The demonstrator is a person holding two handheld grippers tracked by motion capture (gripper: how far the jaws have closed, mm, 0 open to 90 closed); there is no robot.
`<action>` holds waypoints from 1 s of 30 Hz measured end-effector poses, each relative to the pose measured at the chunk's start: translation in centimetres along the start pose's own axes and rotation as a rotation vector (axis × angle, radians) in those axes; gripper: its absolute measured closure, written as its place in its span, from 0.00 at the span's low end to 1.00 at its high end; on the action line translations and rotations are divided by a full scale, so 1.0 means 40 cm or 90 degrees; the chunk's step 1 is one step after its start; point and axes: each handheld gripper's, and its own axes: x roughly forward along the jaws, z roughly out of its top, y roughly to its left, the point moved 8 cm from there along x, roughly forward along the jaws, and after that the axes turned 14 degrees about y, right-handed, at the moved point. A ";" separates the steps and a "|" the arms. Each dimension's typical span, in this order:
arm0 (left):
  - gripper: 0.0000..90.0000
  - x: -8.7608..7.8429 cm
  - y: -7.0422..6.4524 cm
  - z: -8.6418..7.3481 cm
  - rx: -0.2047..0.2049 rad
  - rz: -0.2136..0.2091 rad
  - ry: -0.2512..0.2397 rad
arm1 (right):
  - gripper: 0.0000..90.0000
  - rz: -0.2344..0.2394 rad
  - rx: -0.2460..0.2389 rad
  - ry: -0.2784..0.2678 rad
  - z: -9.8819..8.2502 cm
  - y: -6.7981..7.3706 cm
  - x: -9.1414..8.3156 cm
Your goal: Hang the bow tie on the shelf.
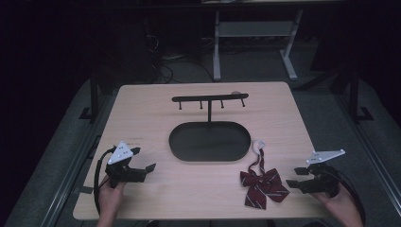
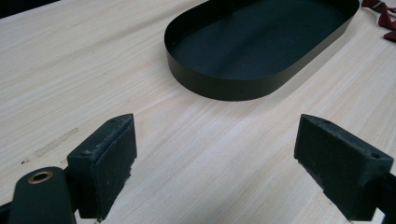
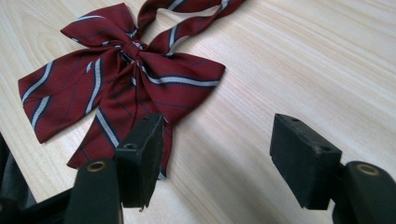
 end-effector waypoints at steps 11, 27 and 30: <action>0.14 -0.003 0.006 -0.004 0.003 0.002 0.000 | 0.33 0.014 -0.007 -0.004 0.036 0.025 -0.002; 0.14 -0.008 0.007 -0.008 -0.012 0.000 -0.004 | 0.29 0.026 -0.039 0.005 0.096 0.058 -0.022; 0.14 -0.008 0.007 -0.009 -0.011 0.001 -0.002 | 0.29 0.031 -0.039 0.007 0.107 0.060 -0.022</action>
